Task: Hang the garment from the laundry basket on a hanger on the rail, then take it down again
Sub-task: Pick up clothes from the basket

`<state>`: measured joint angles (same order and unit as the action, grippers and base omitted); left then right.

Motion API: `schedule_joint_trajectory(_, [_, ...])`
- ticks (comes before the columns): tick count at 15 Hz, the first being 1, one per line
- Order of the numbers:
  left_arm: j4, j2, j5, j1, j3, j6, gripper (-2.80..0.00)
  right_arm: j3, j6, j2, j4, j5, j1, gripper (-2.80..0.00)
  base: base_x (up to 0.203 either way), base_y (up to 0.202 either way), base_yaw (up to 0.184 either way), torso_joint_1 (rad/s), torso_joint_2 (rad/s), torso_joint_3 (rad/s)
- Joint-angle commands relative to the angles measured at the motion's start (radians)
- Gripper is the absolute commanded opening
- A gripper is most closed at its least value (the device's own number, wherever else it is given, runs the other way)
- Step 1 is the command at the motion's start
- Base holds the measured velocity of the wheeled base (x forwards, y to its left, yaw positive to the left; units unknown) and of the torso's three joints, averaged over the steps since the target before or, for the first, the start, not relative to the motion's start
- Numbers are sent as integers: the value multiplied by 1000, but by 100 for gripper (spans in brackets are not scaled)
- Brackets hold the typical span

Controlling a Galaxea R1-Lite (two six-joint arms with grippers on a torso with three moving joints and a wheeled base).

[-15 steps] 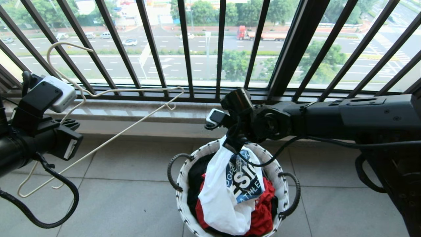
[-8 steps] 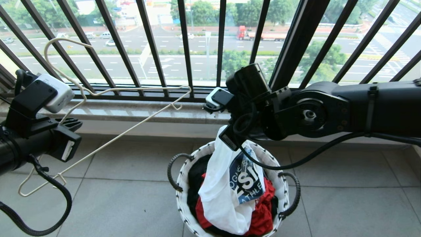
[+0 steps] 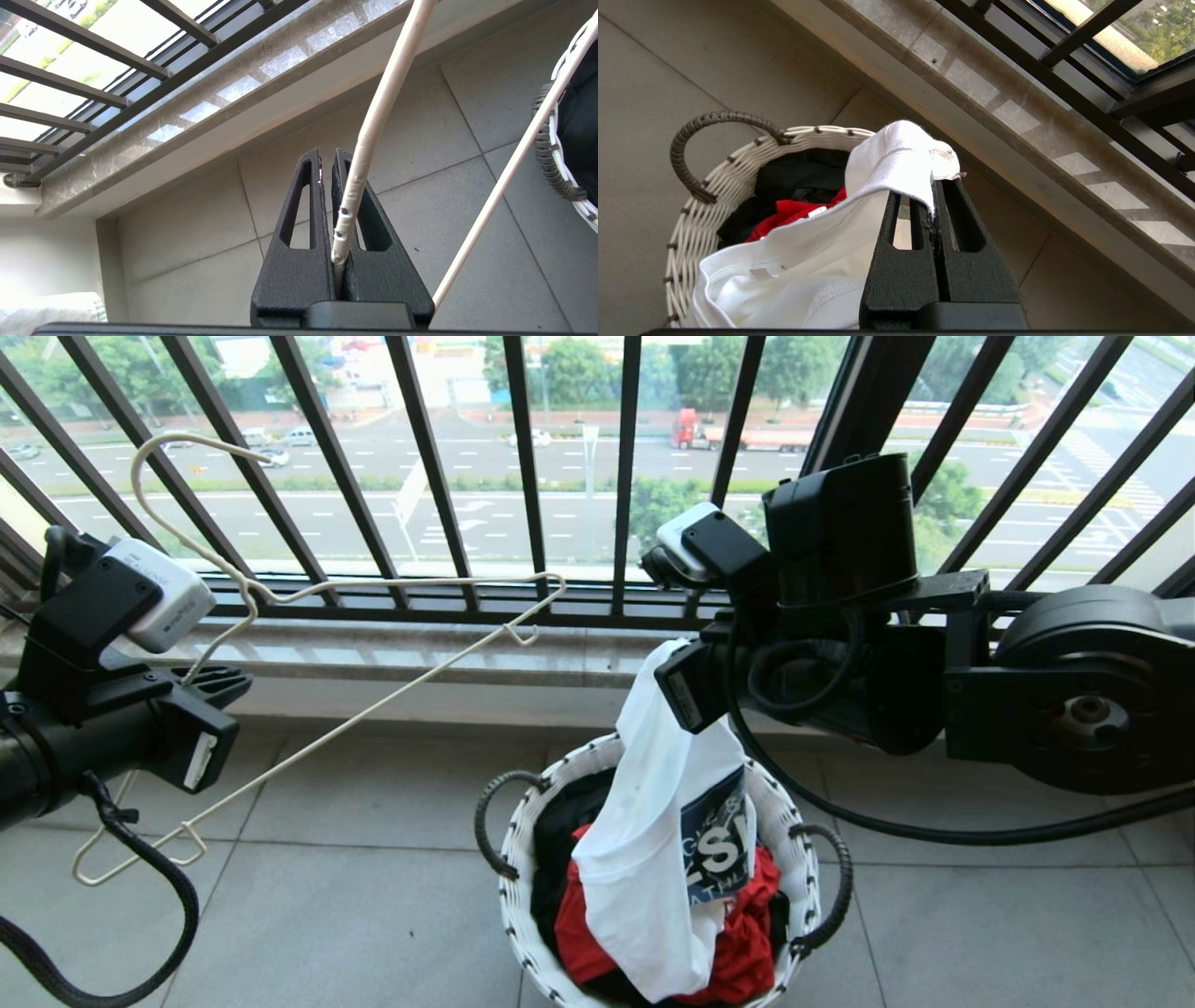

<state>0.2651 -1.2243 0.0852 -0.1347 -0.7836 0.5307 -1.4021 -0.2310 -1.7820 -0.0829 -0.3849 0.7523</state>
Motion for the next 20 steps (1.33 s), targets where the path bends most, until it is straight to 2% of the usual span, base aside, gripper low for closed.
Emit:
schedule_joint_trajectory(1, [4, -9, -32, 0, -6, -11, -280, 94, 62, 48, -106, 2, -10, -280, 0, 0, 0, 0, 0, 0])
schedule_joint_trajectory(4, [9, -35, -39, -6, -14, -19, -280, 148, 116, 89, -194, 34, -47, -280, 0, 0, 0, 0, 0, 0])
schedule_joint_trajectory(7, [9, -51, -41, -16, -31, -55, -280, 230, 158, 128, -258, 54, -78, -280, 0, 0, 0, 0, 0, 0])
schedule_joint_trajectory(9, [10, -87, -41, -16, -50, -91, -280, 268, 196, 158, -319, 141, -117, -280, 0, 0, 0, 0, 0, 0])
schedule_joint_trajectory(10, [11, -99, -41, -17, -57, -98, -280, 270, 198, 162, -323, 156, -122, -280, 0, 0, 0, 0, 0, 0])
schedule_joint_trajectory(20, [11, -112, -42, -29, -54, -119, -280, 278, 205, 149, -325, 175, -128, -280, 0, 0, 0, 0, 0, 0])
